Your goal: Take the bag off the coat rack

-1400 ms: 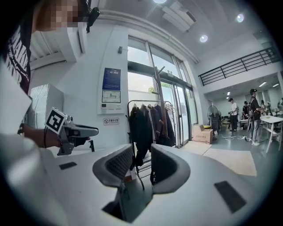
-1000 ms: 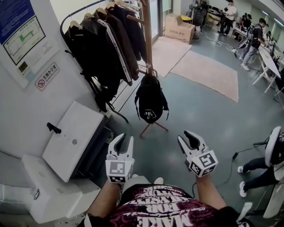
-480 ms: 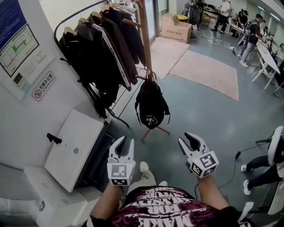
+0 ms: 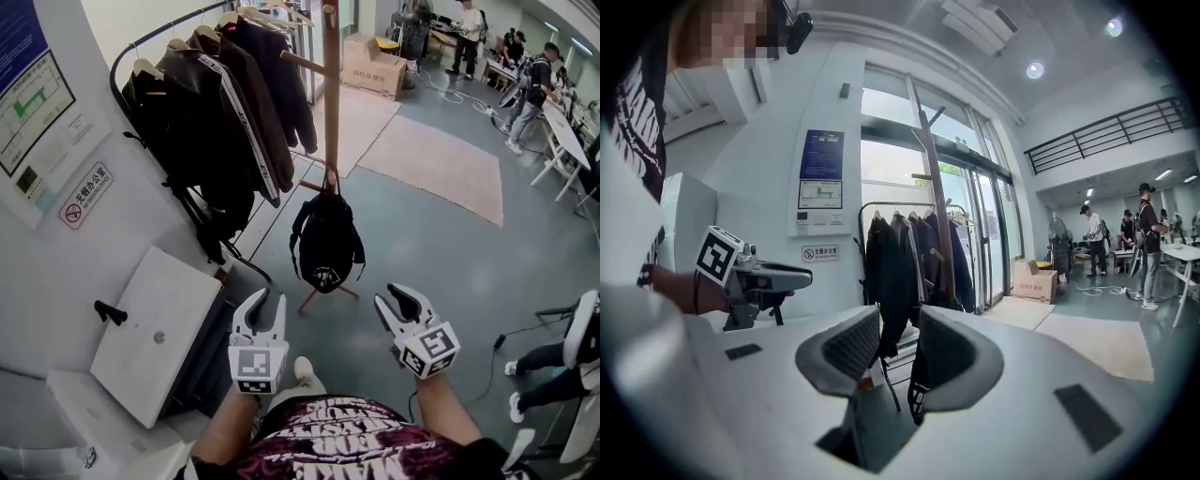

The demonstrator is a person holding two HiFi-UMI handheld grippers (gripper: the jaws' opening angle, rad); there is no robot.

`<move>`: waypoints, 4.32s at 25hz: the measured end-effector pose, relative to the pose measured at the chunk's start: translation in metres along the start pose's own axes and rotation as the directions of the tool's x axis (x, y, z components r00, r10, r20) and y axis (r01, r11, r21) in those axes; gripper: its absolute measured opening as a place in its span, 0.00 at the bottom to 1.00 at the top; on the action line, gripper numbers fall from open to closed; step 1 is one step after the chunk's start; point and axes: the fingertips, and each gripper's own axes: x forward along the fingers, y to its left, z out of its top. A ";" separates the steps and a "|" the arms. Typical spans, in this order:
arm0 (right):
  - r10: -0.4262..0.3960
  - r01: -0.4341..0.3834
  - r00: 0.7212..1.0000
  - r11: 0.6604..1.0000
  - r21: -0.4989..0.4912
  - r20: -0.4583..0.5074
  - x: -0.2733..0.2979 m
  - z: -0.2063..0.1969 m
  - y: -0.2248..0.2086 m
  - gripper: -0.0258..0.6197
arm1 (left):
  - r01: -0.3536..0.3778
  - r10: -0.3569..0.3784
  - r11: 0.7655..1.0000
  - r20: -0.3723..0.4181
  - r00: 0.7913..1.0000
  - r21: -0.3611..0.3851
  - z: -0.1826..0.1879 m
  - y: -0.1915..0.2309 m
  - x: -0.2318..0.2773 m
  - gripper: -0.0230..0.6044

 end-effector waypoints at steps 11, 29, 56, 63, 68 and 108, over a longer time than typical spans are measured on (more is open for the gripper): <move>-0.024 0.025 1.000 1.000 -0.019 0.004 0.075 0.026 -0.003 0.26 | 0.047 -0.047 0.999 0.014 0.999 0.002 0.008 0.056 0.052 0.19; -0.090 0.091 0.996 0.996 -0.008 0.018 0.121 0.042 -0.013 0.26 | 0.140 -0.140 0.990 0.035 0.989 0.019 0.015 0.085 0.098 0.19; 0.029 -0.028 0.998 0.999 0.023 -0.062 0.240 0.029 -0.111 0.25 | 0.204 -0.204 0.979 -0.007 0.979 0.025 0.021 0.055 0.242 0.19; 0.068 -0.065 0.993 0.998 0.024 -0.101 0.265 0.020 -0.126 0.25 | 0.265 -0.264 0.964 -0.024 0.964 0.022 0.018 0.032 0.282 0.19; 0.104 -0.100 0.987 0.994 0.038 -0.125 0.278 0.013 -0.132 0.25 | 0.302 -0.300 0.953 -0.048 0.953 0.031 0.011 0.015 0.305 0.19; 0.068 -0.060 0.993 0.994 0.093 -0.092 0.253 0.034 -0.129 0.05 | 0.294 -0.294 0.955 -0.007 0.956 -0.022 0.041 0.005 0.298 0.05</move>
